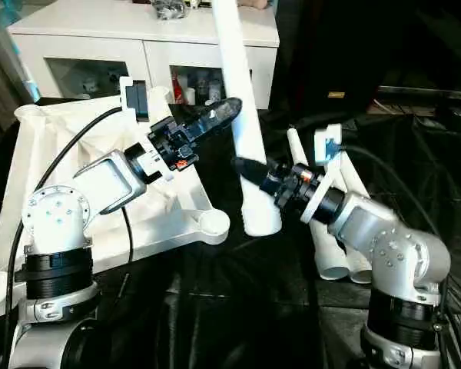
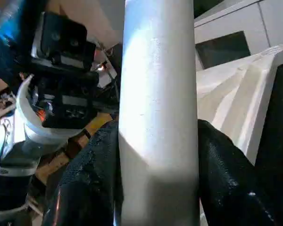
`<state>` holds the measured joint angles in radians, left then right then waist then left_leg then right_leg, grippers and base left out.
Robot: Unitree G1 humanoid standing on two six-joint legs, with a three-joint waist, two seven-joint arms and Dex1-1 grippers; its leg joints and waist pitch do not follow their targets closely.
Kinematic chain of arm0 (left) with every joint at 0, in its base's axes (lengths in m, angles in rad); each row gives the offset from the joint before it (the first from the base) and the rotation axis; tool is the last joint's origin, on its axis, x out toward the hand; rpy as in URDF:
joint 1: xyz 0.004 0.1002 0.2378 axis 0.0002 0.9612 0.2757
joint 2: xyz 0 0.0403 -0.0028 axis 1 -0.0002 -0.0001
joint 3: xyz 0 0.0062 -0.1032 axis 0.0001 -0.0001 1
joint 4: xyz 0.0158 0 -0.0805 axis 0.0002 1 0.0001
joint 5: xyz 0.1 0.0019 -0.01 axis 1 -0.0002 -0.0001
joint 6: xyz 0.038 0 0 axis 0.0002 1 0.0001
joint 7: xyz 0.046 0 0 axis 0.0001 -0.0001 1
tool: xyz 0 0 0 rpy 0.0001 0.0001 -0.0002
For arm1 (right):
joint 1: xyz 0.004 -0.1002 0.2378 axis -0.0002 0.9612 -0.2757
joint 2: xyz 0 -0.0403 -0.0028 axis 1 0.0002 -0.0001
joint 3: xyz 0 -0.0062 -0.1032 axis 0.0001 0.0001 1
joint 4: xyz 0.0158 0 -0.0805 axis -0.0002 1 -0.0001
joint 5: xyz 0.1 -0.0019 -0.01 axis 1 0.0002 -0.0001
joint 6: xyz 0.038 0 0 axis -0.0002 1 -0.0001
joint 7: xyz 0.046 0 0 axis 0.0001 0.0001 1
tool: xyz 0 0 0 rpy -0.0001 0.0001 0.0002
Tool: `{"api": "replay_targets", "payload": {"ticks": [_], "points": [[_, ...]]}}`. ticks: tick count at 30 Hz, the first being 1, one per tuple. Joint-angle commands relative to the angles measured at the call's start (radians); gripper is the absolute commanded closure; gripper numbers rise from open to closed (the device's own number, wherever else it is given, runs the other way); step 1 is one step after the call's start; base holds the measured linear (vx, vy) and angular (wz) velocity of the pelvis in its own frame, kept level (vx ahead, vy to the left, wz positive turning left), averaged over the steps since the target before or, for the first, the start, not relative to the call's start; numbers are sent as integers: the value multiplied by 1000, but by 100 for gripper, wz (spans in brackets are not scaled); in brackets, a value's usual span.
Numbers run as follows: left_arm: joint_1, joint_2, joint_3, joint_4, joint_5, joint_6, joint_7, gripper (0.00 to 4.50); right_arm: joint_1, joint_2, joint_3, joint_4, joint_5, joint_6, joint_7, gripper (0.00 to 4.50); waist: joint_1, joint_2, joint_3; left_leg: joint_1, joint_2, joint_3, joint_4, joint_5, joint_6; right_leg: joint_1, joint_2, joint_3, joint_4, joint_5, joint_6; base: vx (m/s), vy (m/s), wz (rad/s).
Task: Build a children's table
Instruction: Pick table leg
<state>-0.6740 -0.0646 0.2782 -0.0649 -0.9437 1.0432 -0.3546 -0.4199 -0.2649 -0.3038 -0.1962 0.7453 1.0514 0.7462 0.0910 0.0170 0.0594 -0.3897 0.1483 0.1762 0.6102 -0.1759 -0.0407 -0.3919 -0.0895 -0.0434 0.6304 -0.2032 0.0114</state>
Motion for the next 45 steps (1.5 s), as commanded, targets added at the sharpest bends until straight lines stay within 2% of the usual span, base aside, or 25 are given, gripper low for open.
{"api": "replay_targets", "payload": {"ticks": [1, 3, 5, 6, 7, 9, 10, 11, 14, 16, 18, 19, 20, 21, 24, 26, 31, 32, 36, 37, 38, 40, 41, 43, 45], "points": [[-9, 0, -11, -24, -9, 13, 18, 0, 3, -16, 25, -37, 1, -22, 17, 264, 5, -22, -70, 12, 60, -21, -67, -120, 50, 47, -54, 36, -87, -201, -198, 0, 0, 0], [-7, -4, -16, -29, -6, 20, 29, 0, 7, -26, 51, -41, -16, -32, 15, 264, 4, -22, -70, 11, 59, -22, -67, -114, 51, 47, -53, 36, -88, -200, -190, 0, 0, 0], [-4, -4, -32, -35, 4, 22, 41, 27, 13, -42, 98, -50, -52, -51, 15, 264, 4, -22, -70, 11, 60, -22, -68, -114, 49, 46, -53, 37, -88, -202, -184, 0, 0, 0], [-4, -4, -32, -35, 4, 22, 41, 34, 13, -42, 98, -50, -52, -51, 15, 264, 5, -21, -70, 11, 62, -22, -68, -114, 46, 46, -54, 37, -87, -201, -182, 0, 0, 0], [0, -2, -51, -38, 22, 20, 61, 37, 19, -57, 146, -60, -88, -83, 16, 264, 5, -21, -70, 11, 63, -23, -70, -119, 43, 46, -53, 37, -88, -200, -174, 0, 0, 0], [1, 0, -56, -38, 26, 20, 70, 62, 21, -61, 160, -63, -97, -94, 14, 264, 4, -22, -70, 11, 62, -23, -69, -122, 42, 46, -53, 37, -88, -199, -170, 0, 0, 0], [-7, -2, -63, -13, 87, -15, 130, 73, 5, -56, 203, -54, -151, -132, -27, 264, 3, -22, -69, 10, 62, -23, -70, -126, 42, 46, -53, 38, -89, -206, -168, 0, 0, 0], [-11, -2, -64, -1, 114, -31, 152, 79, -3, -51, 219, -48, -173, -146, -45, 264, 0, -23, -69, 11, 63, -24, -70, -127, 38, 44, -52, 38, -90, -209, -163, 0, 0, 0], [-33, -24, -24, 41, 144, -79, 230, 84, -24, -37, 256, -34, -214, -176, -85, 264, -3, -22, -68, 11, 62, -24, -71, -141, 29, 45, -52, 38, -93, -223, -159, 0, 0, 0], [-47, -34, 2, 63, 155, -103, 276, 114, -34, -27, 276, -29, -236, -192, -106, 264, -3, -22, -69, 11, 62, -25, -71, -146, 26, 44, -52, 38, -92, -220, -159, 0, 0, 0], [-61, -44, 30, 85, 158, -127, 325, 121, -40, -26, 313, -25, -277, -224, -124, 264, -2, -22, -71, 10, 62, -26, -70, -138, 29, 45, -52, 38, -89, -196, -160, 0, 0, 0], [-70, -61, 63, 99, 141, -140, 370, 128, -41, -24, 350, -21, -317, -264, -136, 264, -3, -23, -72, 8, 61, -26, -68, -121, 31, 47, -52, 37, -85, -154, -169, 0, 0, 0], [-72, -67, 74, 104, 136, -142, 388, 128, -42, -17, 357, -21, -320, -270, -140, 264, -4, -23, -72, 8, 61, -25, -69, -115, 34, 46, -51, 37, -85, -141, -173, 0, 0, 0], [-72, -67, 74, 104, 136, -142, 388, 138, -42, -17, 357, -21, -320, -270, -140, 264, -4, -23, -72, 8, 61, -25, -69, -115, 34, 46, -51, 37, -85, -141, -173, 0, 0, 0], [-71, -79, 82, 111, 159, -154, 436, 171, -48, -5, 379, -6, -344, -294, -161, 264, 0, -22, -80, 7, 61, -25, -60, -62, 69, 47, -50, 37, -73, -50, -204, 0, 0, 0], [-66, -80, 74, 108, 174, -154, 449, 184, -54, -4, 390, 7, -361, -308, -173, 264, -1, -20, -79, 7, 60, -23, -59, -67, 84, 44, -49, 36, -73, -23, -222, 0, 0, 0], [-60, -86, 59, 94, 178, -150, 478, 215, -58, 0, 396, 20, -378, -331, -179, 264, -2, -19, -75, 7, 63, -25, -64, -108, 73, 46, -51, 36, -77, -72, -218, 0, 0, 0], [-58, -88, 56, 91, 177, -150, 479, 233, -59, 1, 396, 22, -381, -334, -181, 264, -2, -19, -74, 7, 64, -25, -64, -114, 69, 45, -52, 36, -78, -78, -217, 0, 0, 0], [-50, -77, 26, 77, 171, -147, 447, 252, -66, 4, 401, 33, -397, -346, -202, 264, -2, -20, -74, 7, 63, -24, -64, -122, 62, 44, -52, 36, -81, -98, -207, 0, 0, 0], [-48, -71, 16, 73, 167, -145, 428, 256, -67, 9, 396, 36, -395, -343, -209, 208, -3, -19, -74, 7, 64, -25, -66, -125, 61, 44, -51, 35, -80, -102, -206, 0, 0, 0], [-40, -46, -20, 55, 167, -143, 360, 262, -67, 20, 372, 36, -351, -318, -192, 194, -3, -21, -74, 8, 64, -26, -66, -124, 63, 44, -52, 36, -80, -102, -205, 0, 0, 0], [-33, -21, -49, 37, 152, -141, 285, 268, -62, 18, 349, 25, -307, -295, -162, 188, -3, -20, -73, 9, 62, -23, -66, -127, 66, 42, -52, 36, -82, -118, -203, 0, 0, 0], [-31, -14, -54, 31, 140, -139, 258, 268, -60, 16, 338, 20, -287, -282, -149, 161, -2, -18, -74, 9, 64, -24, -66, -128, 65, 41, -52, 36, -79, -120, -205, 0, 0, 0], [-29, 19, -69, 16, 103, -112, 183, 268, -46, -2, 314, 2, -225, -244, -97, 154, 0, -17, -74, 13, 63, -22, -65, -126, 70, 40, -50, 37, -80, -105, -213, 0, 0, 0], [-30, 56, -89, 4, 74, -86, 104, 268, -31, -34, 310, -11, -187, -220, -41, 152, 2, -17, -76, 10, 64, -23, -65, -108, 73, 42, -49, 36, -72, -68, -221, 0, 0, 0]]}}
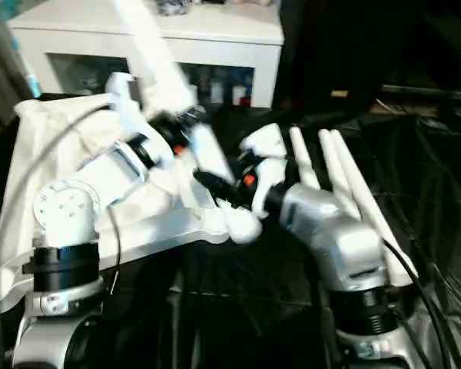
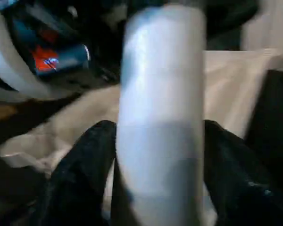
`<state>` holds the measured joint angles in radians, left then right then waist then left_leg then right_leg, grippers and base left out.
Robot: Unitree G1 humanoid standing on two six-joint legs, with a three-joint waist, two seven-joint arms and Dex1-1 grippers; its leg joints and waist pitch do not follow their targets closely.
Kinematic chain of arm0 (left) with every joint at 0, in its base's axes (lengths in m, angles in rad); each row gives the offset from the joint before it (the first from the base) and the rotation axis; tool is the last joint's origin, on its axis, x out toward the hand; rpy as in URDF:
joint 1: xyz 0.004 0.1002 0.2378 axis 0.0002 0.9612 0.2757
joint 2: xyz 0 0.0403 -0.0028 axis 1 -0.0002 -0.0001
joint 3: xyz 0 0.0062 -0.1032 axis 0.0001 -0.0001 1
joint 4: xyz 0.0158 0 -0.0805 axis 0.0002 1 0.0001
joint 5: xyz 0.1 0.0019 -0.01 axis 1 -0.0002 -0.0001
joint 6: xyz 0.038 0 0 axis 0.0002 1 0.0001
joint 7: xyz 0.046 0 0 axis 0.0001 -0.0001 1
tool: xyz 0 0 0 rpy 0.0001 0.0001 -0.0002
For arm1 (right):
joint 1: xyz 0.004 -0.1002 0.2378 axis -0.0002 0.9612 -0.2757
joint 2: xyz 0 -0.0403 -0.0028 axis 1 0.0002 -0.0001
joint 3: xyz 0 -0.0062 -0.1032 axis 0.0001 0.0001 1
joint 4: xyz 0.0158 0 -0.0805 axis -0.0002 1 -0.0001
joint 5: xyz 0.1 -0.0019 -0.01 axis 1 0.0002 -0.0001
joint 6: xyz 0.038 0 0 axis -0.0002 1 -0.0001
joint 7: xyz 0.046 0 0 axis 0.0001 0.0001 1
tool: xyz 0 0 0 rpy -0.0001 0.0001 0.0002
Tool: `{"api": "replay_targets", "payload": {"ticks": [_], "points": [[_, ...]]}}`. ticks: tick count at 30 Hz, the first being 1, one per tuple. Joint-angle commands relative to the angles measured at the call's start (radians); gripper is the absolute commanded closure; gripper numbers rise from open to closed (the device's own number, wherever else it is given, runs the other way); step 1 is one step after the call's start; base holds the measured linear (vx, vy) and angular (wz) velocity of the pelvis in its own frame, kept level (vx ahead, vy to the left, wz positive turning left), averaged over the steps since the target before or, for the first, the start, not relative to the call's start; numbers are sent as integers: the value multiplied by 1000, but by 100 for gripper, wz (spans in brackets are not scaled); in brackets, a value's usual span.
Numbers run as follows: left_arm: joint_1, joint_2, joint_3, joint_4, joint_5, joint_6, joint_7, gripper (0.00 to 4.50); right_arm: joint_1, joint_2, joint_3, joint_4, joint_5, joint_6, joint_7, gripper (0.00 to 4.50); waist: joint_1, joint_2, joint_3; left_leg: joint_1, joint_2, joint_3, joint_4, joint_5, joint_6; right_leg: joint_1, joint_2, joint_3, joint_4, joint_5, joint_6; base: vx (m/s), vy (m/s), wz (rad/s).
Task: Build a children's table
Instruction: Pick table leg
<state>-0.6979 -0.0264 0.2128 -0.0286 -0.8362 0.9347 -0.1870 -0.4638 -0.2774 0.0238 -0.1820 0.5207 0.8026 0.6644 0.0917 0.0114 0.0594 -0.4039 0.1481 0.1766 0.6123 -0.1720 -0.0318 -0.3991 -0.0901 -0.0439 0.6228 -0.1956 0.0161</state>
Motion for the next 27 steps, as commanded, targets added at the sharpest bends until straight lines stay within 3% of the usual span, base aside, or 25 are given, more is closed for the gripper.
{"api": "replay_targets", "payload": {"ticks": [1, 3, 4, 10, 11, 13, 14, 15, 21, 22, 23, 27], "points": [[-7, 28, -30, -35, -41, 28, -85, 269, 17, -31, -18, -28, 46, 34, 56, 148, 3, -12, -76, 25, 63, -23, -67, -110, 65, 52, -49, 35, -64, -74, -227, 0, 0, 0], [-9, 67, -49, -49, -76, 50, -184, 269, 26, -54, -23, -37, 79, 61, 99, 108, 1, -16, -74, 24, 62, -21, -67, -118, 65, 51, -52, 37, -66, -91, -232, 0, 0, 0], [-15, 104, -67, -60, -105, 58, -294, 269, 30, -69, -22, -43, 102, 86, 126, 108, 1, -15, -74, 25, 61, -21, -67, -123, 65, 50, -53, 37, -68, -117, -231, 0, 0, 0], [-44, 184, -95, -55, -153, 62, -530, 269, 44, -118, -6, -77, 157, 126, 178, 108, 0, -9, -72, 30, 64, -21, -72, -153, 32, 46, -53, 38, -68, -170, -216, 0, 0, 0], [-48, 190, -98, -49, -154, 62, -540, 269, 44, -120, -6, -77, 160, 129, 179, 136, -2, -10, -72, 30, 65, -21, -73, -158, 30, 45, -52, 39, -69, -169, -218, 0, 0, 0], [-58, 200, -103, -33, -151, 60, -561, 269, 43, -121, -8, -78, 167, 136, 181, 149, -2, -5, -71, 30, 65, -22, -73, -167, 20, 44, -53, 38, -68, -166, -222, 0, 0, 0], [-63, 207, -108, -22, -149, 55, -580, 269, 44, -122, -10, -80, 175, 143, 183, 162, -4, -8, -71, 28, 64, -21, -74, -172, 16, 46, -52, 38, -69, -168, -221, 0, 0, 0], [-66, 211, -111, -16, -148, 51, -592, 269, 45, -123, -11, -85, 181, 148, 185, 176, -2, -2, -71, 30, 63, -22, -74, -175, 15, 44, -52, 38, -71, -177, -219, 0, 0, 0], [-69, 207, -123, 9, -126, 21, -626, 269, 56, -124, -12, -103, 191, 155, 158, 223, -3, -3, -72, 29, 65, -23, -76, -185, -1, 46, -54, 39, -70, -164, -220, 0, 0, 0], [-69, 206, -124, 11, -120, 13, -623, 213, 57, -123, -12, -103, 190, 152, 152, 232, -3, -4, -73, 29, 65, -22, -76, -187, -2, 46, -54, 39, -70, -166, -220, 0, 0, 0], [-72, 198, -119, 18, -113, 10, -594, 199, 53, -116, -14, -96, 182, 147, 134, 238, -2, 1, -73, 29, 64, -23, -75, -188, -4, 47, -55, 39, -69, -168, -221, 0, 0, 0], [-67, 170, -127, 24, -32, -23, -460, 164, 35, -91, -14, -63, 133, 115, 67, 260, -3, 0, -74, 27, 65, -24, -76, -189, -14, 49, -55, 38, -70, -160, -221, 0, 0, 0]]}}
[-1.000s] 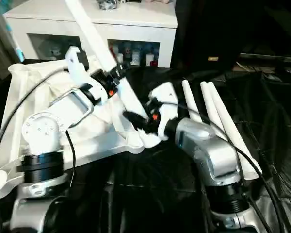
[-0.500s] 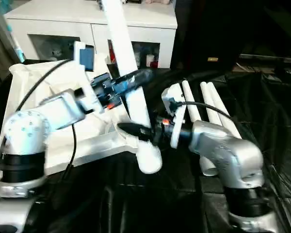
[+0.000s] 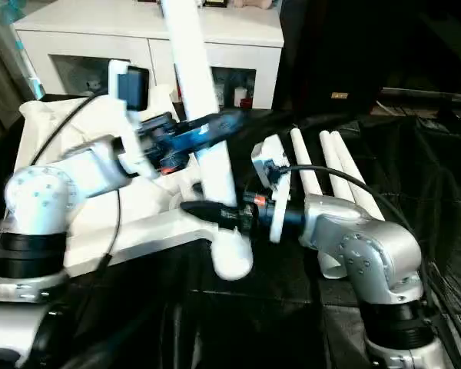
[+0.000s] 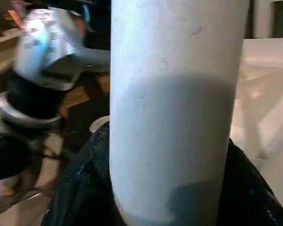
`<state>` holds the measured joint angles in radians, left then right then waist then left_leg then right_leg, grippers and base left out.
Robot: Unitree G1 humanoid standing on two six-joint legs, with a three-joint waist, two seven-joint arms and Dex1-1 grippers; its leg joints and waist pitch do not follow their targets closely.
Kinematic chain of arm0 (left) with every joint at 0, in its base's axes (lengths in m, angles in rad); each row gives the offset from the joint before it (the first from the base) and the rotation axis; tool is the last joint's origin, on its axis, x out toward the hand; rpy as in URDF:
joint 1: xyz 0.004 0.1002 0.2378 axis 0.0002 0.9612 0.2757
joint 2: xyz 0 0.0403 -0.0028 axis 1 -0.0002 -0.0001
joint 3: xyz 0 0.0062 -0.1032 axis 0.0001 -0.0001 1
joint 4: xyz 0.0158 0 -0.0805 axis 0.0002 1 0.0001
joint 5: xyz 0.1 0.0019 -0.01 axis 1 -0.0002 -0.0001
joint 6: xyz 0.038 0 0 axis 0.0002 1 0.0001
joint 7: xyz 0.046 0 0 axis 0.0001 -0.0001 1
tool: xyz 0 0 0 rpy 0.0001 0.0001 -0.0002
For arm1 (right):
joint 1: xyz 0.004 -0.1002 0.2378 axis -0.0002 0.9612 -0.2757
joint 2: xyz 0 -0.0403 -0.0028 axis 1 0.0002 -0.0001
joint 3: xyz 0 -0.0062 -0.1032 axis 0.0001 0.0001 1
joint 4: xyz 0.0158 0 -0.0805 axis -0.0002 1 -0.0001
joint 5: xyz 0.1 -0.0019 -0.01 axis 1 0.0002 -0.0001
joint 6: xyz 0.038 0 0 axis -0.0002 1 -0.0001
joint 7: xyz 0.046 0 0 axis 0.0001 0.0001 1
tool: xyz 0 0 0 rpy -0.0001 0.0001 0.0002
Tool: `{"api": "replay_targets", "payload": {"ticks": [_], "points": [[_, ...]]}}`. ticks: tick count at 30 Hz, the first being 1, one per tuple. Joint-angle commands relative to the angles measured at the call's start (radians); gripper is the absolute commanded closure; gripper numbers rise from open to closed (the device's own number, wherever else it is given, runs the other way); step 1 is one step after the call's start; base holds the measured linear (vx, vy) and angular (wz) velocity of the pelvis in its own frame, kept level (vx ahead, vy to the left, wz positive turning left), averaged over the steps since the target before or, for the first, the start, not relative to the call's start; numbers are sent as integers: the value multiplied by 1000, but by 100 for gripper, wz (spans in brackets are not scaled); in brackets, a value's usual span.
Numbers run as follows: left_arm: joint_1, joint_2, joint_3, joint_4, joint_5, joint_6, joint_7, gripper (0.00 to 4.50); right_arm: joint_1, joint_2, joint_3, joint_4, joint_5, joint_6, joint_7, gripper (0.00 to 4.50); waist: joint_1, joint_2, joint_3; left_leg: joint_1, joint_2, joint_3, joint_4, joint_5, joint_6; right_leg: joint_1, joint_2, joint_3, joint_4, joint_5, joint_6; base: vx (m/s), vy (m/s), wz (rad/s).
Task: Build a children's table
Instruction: Pick table leg
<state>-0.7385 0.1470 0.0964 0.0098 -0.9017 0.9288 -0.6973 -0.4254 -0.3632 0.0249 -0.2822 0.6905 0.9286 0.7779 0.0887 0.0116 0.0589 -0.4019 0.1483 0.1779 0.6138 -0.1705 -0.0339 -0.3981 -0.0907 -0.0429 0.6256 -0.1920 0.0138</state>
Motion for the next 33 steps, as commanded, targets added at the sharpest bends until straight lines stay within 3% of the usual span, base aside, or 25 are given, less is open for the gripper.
{"api": "replay_targets", "payload": {"ticks": [1, 4, 5, 10, 14, 18, 19, 24, 29, 33], "points": [[-26, -15, -14, -12, 68, -18, 115, 156, -9, 2, -16, 46, -47, -19, -64, 261, -2, 1, -73, 26, 66, -26, -78, -194, -13, 46, -54, 37, -74, -165, -214, 0, 0, 0], [-13, -30, -39, -24, 159, -4, 262, 152, -24, 17, -16, 70, -75, -39, -104, 263, -2, -2, -73, 26, 67, -28, -78, -201, -20, 48, -54, 38, -75, -175, -202, 0, 0, 0], [0, -60, -36, -27, 205, 6, 376, 152, -34, 29, -16, 88, -88, -51, -128, 263, -4, -9, -75, 24, 66, -26, -76, -193, -17, 49, -53, 39, -75, -164, -197, 0, 0, 0], [20, -99, -28, -41, 252, -6, 485, 187, -43, 41, -12, 104, -99, -63, -146, 264, 1, -11, -75, 20, 63, -24, -72, -147, 14, 51, -52, 37, -75, -136, -206, 0, 0, 0], [41, -152, 11, -65, 240, -10, 557, 218, -52, 51, -2, 115, -107, -70, -151, 264, 1, -20, -75, 18, 64, -23, -69, -134, 34, 52, -54, 35, -74, -135, -215, 0, 0, 0], [40, -159, 18, -85, 236, -31, 555, 244, -62, 53, 8, 128, -125, -88, -153, 264, 0, -21, -71, 20, 63, -23, -71, -165, 30, 46, -52, 35, -83, -215, -190, 0, 0, 0], [38, -160, 23, -87, 232, -41, 546, 263, -65, 53, 8, 133, -130, -92, -154, 208, -1, -23, -71, 20, 63, -23, -72, -169, 28, 45, -52, 35, -84, -225, -186, 0, 0, 0], [35, -153, 20, -101, 201, -43, 500, 269, -72, 48, -16, 137, -84, -61, -131, 174, -2, -19, -72, 21, 63, -25, -73, -171, 22, 44, -51, 35, -83, -215, -171, 0, 0, 0], [25, -105, -23, -108, 168, -31, 374, 271, -56, -57, -24, 108, -7, 13, 17, 138, 6, -17, -75, 21, 64, -24, -71, -138, 43, 48, -49, 35, -75, -140, -190, 0, 0, 0], [17, -84, -40, -113, 146, -19, 311, 271, -50, -89, -26, 97, 7, 17, 58, 135, 2, -19, -73, 20, 64, -22, -68, -142, 48, 47, -54, 35, -77, -151, -211, 0, 0, 0]]}}
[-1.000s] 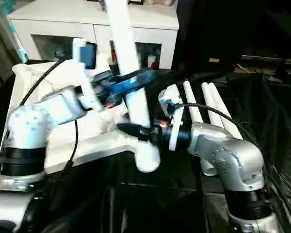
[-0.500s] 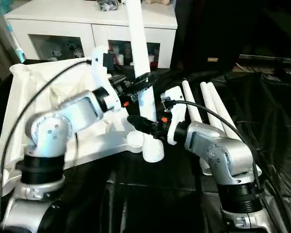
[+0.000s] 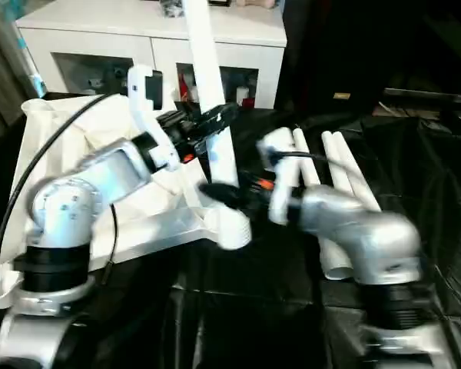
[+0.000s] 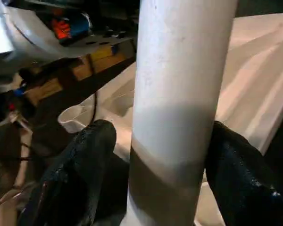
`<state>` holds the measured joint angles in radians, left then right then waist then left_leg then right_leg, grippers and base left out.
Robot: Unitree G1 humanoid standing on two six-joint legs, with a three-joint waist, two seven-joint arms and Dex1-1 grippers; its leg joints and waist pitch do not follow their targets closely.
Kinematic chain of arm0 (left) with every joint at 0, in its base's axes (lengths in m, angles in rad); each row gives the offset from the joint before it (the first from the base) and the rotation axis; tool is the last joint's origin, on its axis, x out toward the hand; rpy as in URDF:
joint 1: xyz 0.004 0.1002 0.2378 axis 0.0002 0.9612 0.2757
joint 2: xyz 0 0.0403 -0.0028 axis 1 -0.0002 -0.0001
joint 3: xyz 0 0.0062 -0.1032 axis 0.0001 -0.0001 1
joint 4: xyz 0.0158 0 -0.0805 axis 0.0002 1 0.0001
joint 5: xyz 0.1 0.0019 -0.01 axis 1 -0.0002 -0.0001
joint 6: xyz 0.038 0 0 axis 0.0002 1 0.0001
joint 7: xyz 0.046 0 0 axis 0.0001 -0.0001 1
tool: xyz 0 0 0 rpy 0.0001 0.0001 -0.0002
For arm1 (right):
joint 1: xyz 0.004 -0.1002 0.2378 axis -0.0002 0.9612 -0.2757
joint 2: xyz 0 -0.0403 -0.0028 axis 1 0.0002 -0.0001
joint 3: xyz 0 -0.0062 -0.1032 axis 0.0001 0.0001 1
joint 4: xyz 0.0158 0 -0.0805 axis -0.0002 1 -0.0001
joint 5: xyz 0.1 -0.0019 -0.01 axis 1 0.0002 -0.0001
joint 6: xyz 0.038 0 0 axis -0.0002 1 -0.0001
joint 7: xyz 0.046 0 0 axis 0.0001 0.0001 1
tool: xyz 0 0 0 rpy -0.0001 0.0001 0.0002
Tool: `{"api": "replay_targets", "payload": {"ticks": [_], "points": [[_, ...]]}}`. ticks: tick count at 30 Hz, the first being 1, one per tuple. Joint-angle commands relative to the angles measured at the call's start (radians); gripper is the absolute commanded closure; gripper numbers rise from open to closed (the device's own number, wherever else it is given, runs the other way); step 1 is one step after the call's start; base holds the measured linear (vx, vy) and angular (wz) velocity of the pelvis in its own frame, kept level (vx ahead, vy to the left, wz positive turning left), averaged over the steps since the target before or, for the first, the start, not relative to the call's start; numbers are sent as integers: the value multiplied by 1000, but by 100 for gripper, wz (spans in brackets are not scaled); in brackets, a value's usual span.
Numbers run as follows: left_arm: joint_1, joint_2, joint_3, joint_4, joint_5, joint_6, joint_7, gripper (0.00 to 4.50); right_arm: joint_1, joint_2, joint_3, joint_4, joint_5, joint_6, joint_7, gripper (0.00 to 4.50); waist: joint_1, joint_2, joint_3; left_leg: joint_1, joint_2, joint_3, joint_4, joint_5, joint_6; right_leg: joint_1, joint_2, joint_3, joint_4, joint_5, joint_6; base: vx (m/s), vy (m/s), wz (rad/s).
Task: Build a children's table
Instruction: Pick table leg
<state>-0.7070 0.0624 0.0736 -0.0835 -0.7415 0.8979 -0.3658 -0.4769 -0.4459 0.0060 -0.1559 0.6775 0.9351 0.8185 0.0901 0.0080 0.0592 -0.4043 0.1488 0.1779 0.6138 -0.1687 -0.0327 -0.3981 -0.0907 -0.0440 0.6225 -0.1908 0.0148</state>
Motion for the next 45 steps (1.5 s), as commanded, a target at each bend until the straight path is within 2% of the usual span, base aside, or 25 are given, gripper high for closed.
{"api": "replay_targets", "payload": {"ticks": [1, 4, 10, 16, 25, 27, 30, 31, 37, 45], "points": [[-16, 3, -19, -20, -18, 16, -31, 271, 2, -13, -6, -30, 23, 11, 22, 135, 1, -16, -74, 23, 63, -22, -68, -144, 46, 48, -55, 36, -73, -157, -214, 0, 0, 0], [-35, 29, -55, -24, -28, 18, -119, 271, 8, -58, 20, -36, 30, 29, 60, 135, 2, -15, -72, 25, 64, -22, -70, -157, 39, 47, -53, 36, -76, -190, -213, 0, 0, 0], [-46, 40, -70, -13, -32, 11, -155, 271, 38, -98, 64, -55, 11, 39, 93, 135, -1, -16, -72, 24, 65, -23, -70, -165, 34, 48, -54, 37, -77, -194, -210, 0, 0, 0], [-49, 44, -71, -8, -31, 9, -174, 271, 45, -108, 74, -54, 12, 41, 93, 135, 0, -15, -73, 25, 66, -23, -69, -157, 36, 48, -54, 37, -74, -177, -222, 0, 0, 0], [-41, 52, -71, -20, -35, 11, -196, 271, 55, -124, 91, -55, 2, 30, 106, 135, 1, -21, -73, 24, 66, -22, -67, -151, 43, 48, -56, 37, -74, -190, -221, 0, 0, 0], [-38, 53, -75, -26, -33, 11, -201, 271, 52, -123, 99, -53, 3, 28, 107, 165, 1, -21, -73, 24, 66, -22, -67, -152, 44, 48, -56, 37, -75, -192, -222, 0, 0, 0], [-37, 52, -74, -26, -34, 10, -201, 271, 51, -123, 103, -50, 3, 25, 110, 185, 1, -21, -72, 24, 66, -22, -67, -156, 43, 47, -56, 37, -74, -199, -221, 0, 0, 0], [-36, 52, -74, -28, -35, 10, -203, 271, 51, -122, 106, -48, 1, 24, 111, 198, 1, -25, -72, 24, 66, -22, -67, -158, 42, 48, -56, 37, -75, -208, -218, 0, 0, 0], [-33, 52, -75, -35, -38, 14, -207, 271, 53, -120, 116, -42, -2, 21, 118, 250, 0, -24, -72, 23, 66, -22, -68, -156, 41, 47, -56, 37, -74, -205, -215, 0, 0, 0], [-34, 56, -74, -32, -38, 14, -207, 271, 53, -115, 118, -36, -3, 16, 113, 257, 1, -25, -72, 23, 66, -22, -67, -155, 40, 47, -56, 38, -74, -213, -209, 0, 0, 0]]}}
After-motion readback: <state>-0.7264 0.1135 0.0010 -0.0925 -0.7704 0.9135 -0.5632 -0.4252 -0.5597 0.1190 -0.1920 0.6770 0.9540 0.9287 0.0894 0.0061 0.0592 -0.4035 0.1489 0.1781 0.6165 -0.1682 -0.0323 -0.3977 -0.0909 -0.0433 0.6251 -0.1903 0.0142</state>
